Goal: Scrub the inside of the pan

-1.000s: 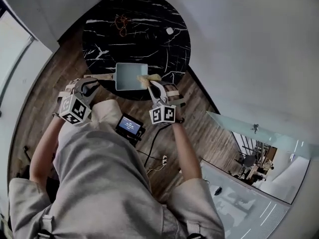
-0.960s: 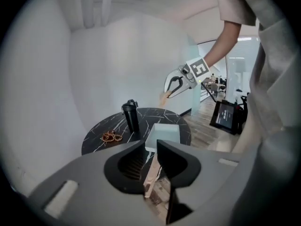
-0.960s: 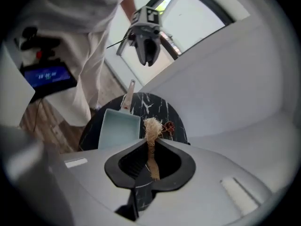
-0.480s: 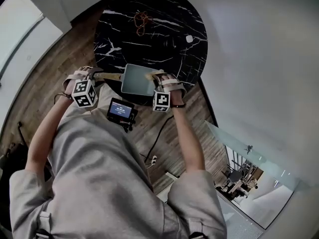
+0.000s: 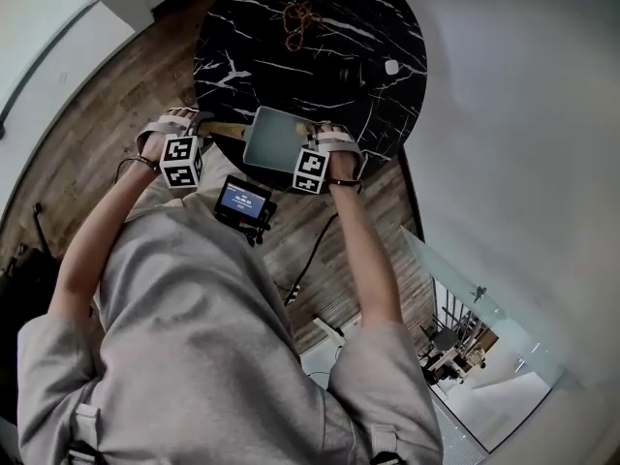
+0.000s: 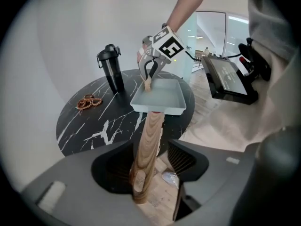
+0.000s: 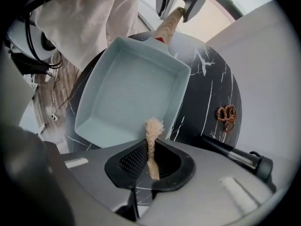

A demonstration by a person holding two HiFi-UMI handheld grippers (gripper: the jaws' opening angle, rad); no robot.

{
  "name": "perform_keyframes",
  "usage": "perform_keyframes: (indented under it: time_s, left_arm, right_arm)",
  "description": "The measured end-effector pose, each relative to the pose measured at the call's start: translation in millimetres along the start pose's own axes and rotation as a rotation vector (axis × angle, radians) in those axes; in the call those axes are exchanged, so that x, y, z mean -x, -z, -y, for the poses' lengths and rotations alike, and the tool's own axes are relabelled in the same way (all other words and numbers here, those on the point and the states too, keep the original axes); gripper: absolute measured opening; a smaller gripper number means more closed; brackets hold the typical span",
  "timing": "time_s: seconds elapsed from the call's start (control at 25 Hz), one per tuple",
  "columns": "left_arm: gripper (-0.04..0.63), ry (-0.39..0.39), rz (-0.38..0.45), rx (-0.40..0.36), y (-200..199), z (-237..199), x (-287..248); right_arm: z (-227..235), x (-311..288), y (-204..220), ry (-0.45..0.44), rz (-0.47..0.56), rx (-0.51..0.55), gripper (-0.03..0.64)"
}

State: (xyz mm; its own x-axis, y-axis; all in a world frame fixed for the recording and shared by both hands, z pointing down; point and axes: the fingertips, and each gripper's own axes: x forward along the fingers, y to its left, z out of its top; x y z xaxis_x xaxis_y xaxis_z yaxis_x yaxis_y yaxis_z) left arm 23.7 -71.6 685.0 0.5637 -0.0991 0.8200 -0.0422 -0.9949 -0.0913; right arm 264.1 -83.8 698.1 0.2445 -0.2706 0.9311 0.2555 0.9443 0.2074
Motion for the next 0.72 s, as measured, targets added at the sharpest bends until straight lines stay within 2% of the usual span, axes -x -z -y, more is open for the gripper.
perform_keyframes:
  time_s: [0.16, 0.32, 0.56, 0.72]
  left_arm:
    - [0.213, -0.007, 0.007, -0.016, -5, -11, -1]
    - [0.204, 0.035, -0.007, -0.057, -9, -11, -1]
    - [0.212, 0.019, -0.061, -0.12, 1, -15, -11]
    - [0.16, -0.004, -0.091, -0.137, 0, -25, -15]
  right_arm:
    - [-18, -3, 3, -0.137, -0.026, -0.073, 0.048]
    - [-41, -6, 4, -0.268, -0.044, -0.163, 0.051]
    - [-55, -6, -1, -0.369, -0.033, -0.282, 0.049]
    - [-55, -6, 0, -0.429, -0.024, -0.366, 0.048]
